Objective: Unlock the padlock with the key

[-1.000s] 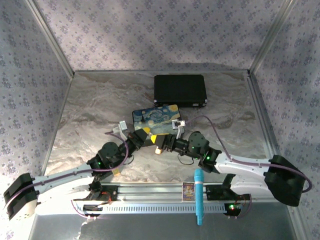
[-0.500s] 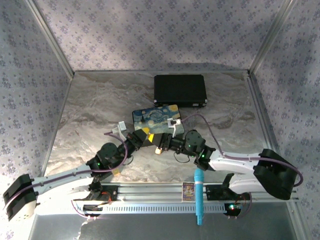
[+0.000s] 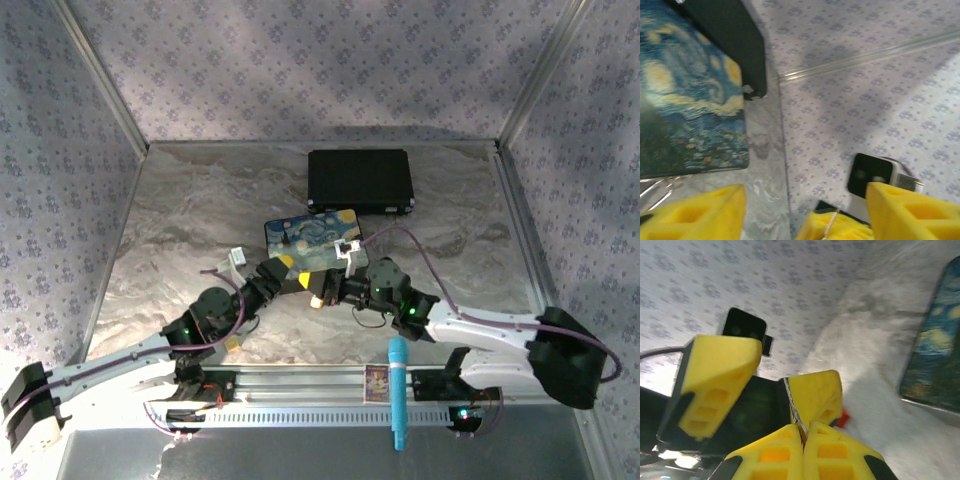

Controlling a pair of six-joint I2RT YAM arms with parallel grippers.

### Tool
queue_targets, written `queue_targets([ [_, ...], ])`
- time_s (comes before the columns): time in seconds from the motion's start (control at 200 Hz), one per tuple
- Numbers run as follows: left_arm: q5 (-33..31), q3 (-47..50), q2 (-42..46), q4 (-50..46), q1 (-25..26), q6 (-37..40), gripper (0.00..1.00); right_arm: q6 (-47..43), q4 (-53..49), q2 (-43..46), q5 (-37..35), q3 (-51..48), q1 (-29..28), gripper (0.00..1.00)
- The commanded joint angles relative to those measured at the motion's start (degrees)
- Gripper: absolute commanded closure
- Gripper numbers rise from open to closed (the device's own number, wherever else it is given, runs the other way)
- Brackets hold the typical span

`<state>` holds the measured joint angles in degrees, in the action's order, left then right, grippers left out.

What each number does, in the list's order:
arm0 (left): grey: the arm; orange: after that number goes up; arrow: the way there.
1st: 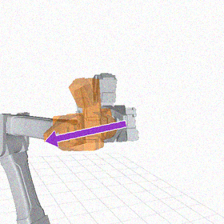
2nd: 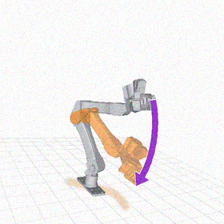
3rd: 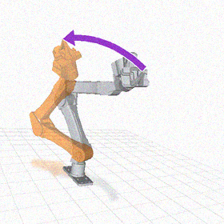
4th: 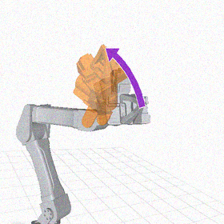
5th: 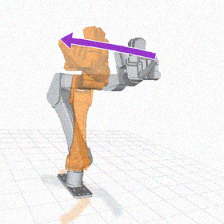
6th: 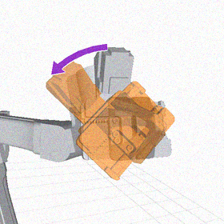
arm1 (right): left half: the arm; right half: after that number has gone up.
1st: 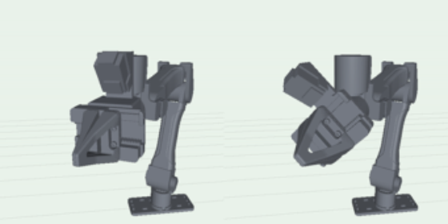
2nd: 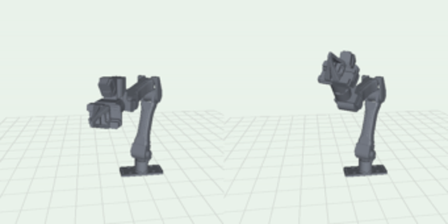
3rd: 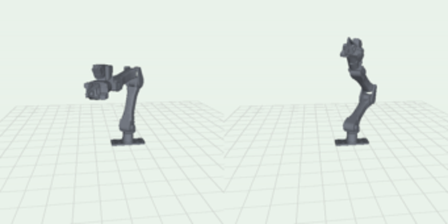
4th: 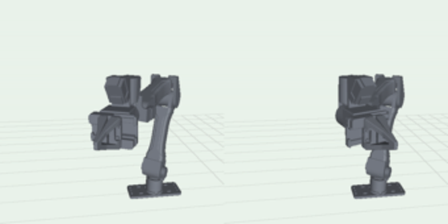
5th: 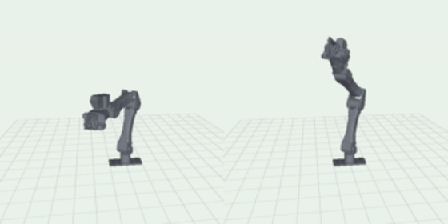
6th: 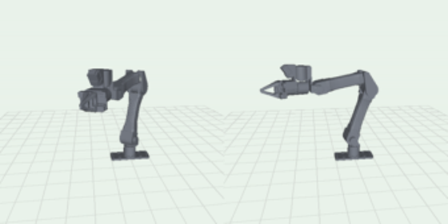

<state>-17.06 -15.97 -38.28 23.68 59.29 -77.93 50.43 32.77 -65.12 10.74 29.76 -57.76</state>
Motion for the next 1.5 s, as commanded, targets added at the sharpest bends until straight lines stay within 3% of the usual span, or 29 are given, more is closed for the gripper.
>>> queue_targets([
  [0.0,-1.9,-4.3,1.4,-14.9,0.0,-4.8,0.34,-15.0,-25.5,4.1,-7.0,7.5,-2.7,1.00],
  [0.095,-0.5,-6.8,-0.1,-22.4,0.0,-9.3,0.39,-24.4,-39.7,2.8,-14.9,13.4,-5.8,1.00],
  [0.255,3.0,-5.6,-2.9,-19.4,0.0,-14.2,0.41,-32.5,-54.3,-4.3,-29.4,21.6,-12.2,1.00],
  [0.45,-1.6,-4.4,2.6,-28.9,0.1,-20.8,0.52,-31.8,-53.6,-7.2,-30.2,22.3,-12.6,1.00],
  [0.53,-2.7,-2.3,4.8,-27.2,0.1,-22.0,0.53,-32.3,-52.8,-7.4,-31.9,22.2,-12.9,1.00],
  [0.785,3.4,-4.2,0.7,-25.1,0.2,-24.4,0.52,-37.0,-52.2,-11.3,-39.3,26.4,-17.4,1.00],
  [1.239,3.7,-3.7,0.5,-23.7,0.1,-26.3,0.52,-41.0,-53.1,-18.7,-42.6,31.0,-22.2,1.00],
  [1.399,4.6,-4.2,-0.3,-23.5,0.1,-26.0,0.70,-42.8,-53.7,-21.5,-44.5,33.2,-23.2,1.00],
  [1.494,5.3,-4.3,-0.6,-24.4,0.1,-26.6,0.74,-43.0,-55.1,-23.4,-45.9,34.8,-23.6,1.00],
])
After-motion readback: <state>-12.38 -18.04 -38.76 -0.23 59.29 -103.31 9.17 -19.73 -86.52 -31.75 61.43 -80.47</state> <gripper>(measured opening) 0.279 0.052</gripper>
